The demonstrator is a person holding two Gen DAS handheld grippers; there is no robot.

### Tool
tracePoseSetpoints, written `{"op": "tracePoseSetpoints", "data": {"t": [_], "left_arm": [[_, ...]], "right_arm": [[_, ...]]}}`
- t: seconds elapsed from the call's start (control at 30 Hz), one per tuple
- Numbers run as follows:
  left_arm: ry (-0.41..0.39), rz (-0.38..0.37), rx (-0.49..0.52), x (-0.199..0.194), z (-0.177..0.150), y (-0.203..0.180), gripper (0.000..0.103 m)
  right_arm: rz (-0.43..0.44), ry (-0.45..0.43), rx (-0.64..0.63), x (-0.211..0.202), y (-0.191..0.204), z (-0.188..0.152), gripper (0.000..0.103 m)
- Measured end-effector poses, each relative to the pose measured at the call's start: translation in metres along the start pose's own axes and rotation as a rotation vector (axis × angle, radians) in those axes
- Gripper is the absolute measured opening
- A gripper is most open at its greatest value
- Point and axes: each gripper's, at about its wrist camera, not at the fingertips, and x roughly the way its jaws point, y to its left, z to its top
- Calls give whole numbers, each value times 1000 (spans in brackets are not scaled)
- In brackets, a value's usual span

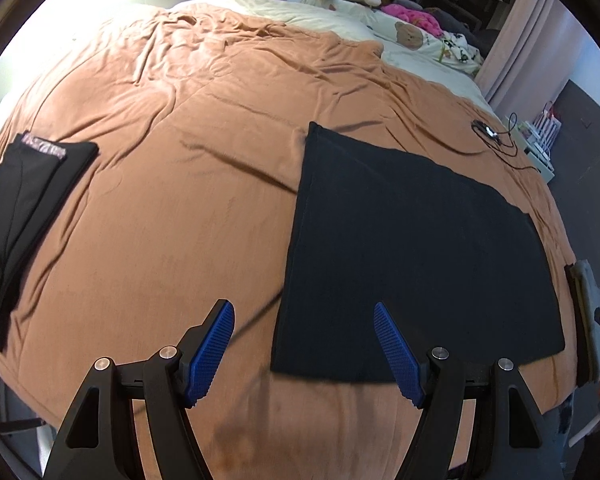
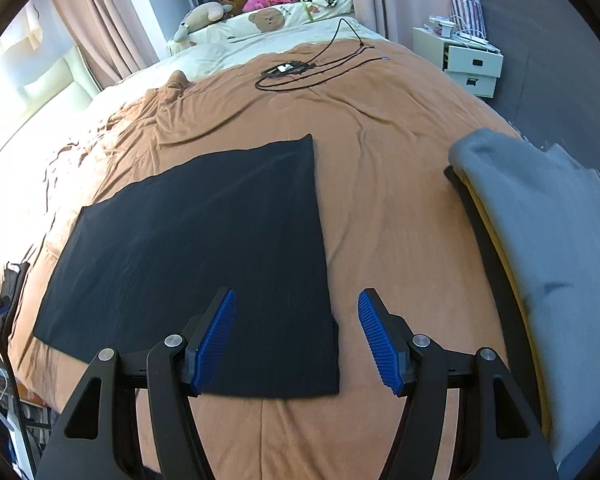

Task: Fold small clothes
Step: 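Open both tools and raise them away from the folded black bundle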

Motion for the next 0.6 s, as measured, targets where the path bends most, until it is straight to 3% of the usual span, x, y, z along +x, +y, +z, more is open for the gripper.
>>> {"op": "tracePoseSetpoints", "data": {"t": [0.13,0.5,0.6], "left_arm": [[-13,-19,-18,-5,-17,1,74],[-20,-58,-24,-2,-54,-14,56],[-19,-41,-41,5,-58,-15,47]], "right_arm": [[5,-10,29,-14,-5,-15,62],[28,-18,92,-29,-16,-54,62],[47,-13,117,-23,-23,-62,62]]}}
